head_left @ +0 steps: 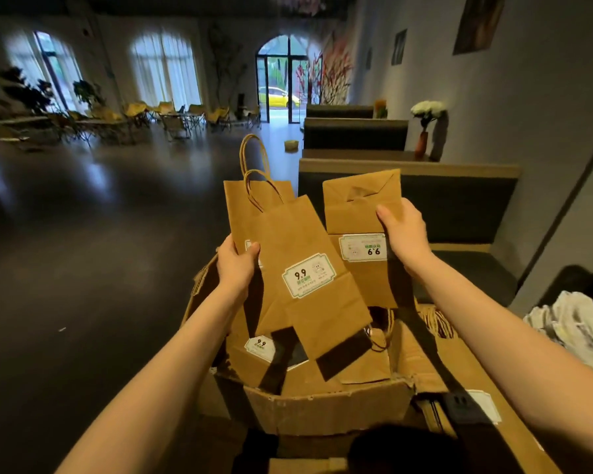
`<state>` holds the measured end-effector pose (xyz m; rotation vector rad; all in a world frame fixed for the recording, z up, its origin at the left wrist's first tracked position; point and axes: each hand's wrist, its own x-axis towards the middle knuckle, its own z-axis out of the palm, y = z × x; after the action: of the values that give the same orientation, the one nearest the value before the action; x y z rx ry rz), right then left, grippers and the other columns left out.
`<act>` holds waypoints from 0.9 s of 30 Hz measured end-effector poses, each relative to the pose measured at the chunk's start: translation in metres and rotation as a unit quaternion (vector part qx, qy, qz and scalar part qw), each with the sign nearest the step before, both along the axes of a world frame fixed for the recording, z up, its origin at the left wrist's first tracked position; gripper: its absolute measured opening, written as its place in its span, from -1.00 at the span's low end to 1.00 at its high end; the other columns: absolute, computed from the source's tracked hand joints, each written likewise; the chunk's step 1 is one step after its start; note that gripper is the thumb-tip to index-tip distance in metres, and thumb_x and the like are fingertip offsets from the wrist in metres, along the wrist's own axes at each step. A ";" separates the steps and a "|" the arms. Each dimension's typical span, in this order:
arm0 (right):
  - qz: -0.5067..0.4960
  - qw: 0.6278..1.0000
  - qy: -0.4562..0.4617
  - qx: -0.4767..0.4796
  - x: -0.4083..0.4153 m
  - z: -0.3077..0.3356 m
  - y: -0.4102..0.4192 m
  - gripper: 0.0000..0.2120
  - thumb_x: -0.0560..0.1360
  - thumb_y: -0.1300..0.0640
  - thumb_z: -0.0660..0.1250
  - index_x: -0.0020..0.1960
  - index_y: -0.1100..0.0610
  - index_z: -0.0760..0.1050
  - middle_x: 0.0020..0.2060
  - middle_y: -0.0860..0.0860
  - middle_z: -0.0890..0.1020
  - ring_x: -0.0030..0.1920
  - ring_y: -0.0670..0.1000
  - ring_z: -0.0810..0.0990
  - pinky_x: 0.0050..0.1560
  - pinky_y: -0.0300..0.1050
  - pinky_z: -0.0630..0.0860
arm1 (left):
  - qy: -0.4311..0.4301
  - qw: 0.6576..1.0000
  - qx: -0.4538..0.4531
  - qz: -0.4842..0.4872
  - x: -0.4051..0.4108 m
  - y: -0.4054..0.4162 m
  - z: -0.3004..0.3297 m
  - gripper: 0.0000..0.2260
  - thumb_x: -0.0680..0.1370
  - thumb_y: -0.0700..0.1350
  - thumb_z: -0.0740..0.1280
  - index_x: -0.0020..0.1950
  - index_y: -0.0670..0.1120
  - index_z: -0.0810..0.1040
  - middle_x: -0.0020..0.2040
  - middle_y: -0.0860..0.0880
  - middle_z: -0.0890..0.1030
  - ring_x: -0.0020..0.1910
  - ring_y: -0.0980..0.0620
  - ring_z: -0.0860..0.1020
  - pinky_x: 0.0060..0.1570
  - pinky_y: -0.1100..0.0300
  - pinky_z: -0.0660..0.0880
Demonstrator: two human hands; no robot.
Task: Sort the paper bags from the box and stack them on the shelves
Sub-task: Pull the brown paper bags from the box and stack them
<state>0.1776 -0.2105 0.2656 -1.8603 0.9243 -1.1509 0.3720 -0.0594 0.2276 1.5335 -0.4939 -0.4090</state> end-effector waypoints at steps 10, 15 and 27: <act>0.021 0.997 -0.056 -0.046 -0.033 0.040 0.017 -0.69 0.58 0.07 0.23 0.29 0.14 0.39 0.08 -0.04 0.53 0.02 -0.15 0.53 -0.05 -0.31 0.45 | -0.091 0.995 -0.043 -0.014 -0.027 0.004 0.030 -0.72 0.59 -0.20 0.23 0.31 -0.17 0.40 0.22 -0.14 0.54 0.18 -0.13 0.53 0.21 -0.14 0.46; 0.028 0.997 -0.032 -0.071 -0.031 0.052 0.019 -0.68 0.58 0.07 0.23 0.30 0.15 0.40 0.14 0.02 0.56 0.10 -0.06 0.54 0.10 -0.13 0.50 | -0.145 0.988 -0.054 0.007 -0.029 0.005 0.037 -0.77 0.60 -0.17 0.23 0.25 -0.13 0.44 0.12 -0.05 0.56 0.11 -0.03 0.54 0.20 -0.04 0.47; 0.058 0.997 -0.041 0.036 -0.010 0.028 0.026 -0.72 0.60 0.07 0.19 0.27 0.14 0.39 0.03 -0.02 0.55 0.04 -0.05 0.56 -0.14 -0.29 0.46 | 0.035 0.986 -0.154 -0.061 -0.029 0.000 0.045 -0.78 0.57 -0.20 0.28 0.21 -0.11 0.44 0.05 -0.03 0.58 -0.01 0.01 0.58 -0.01 0.13 0.52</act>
<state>0.1676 -0.1844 0.2933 -1.7714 0.7922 -1.1005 0.3427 -0.0592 0.2724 1.1902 -0.5692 -0.4558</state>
